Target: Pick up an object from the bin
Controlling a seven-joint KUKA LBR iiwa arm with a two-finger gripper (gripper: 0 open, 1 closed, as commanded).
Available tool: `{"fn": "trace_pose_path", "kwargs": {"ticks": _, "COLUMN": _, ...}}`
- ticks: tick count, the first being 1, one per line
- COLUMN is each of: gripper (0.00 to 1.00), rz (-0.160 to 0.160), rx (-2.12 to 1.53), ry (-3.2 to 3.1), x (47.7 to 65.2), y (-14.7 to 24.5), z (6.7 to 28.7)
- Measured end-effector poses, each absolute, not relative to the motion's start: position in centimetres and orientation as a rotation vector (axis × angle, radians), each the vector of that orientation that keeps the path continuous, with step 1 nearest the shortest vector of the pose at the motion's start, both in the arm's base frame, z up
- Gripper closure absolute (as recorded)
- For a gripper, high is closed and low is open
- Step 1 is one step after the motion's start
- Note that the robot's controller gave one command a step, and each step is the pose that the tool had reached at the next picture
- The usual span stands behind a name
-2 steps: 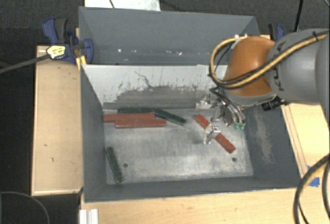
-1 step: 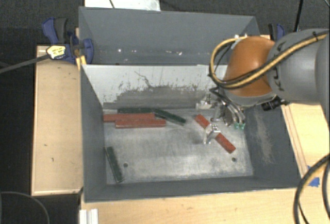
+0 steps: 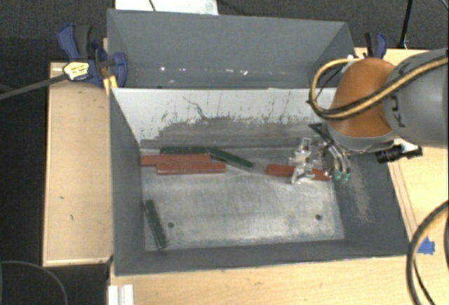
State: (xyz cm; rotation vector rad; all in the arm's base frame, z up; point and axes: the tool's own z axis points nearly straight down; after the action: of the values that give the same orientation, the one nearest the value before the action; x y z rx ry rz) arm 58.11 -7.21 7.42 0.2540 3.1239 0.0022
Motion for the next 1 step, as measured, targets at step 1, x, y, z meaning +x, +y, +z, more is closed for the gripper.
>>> {"fn": "trace_pose_path", "kwargs": {"ticks": 1, "gripper": 1.00, "rz": 0.002, "rx": 0.253, "ry": 3.124, "x": 58.11, "y": -7.20, "z": 7.42}}
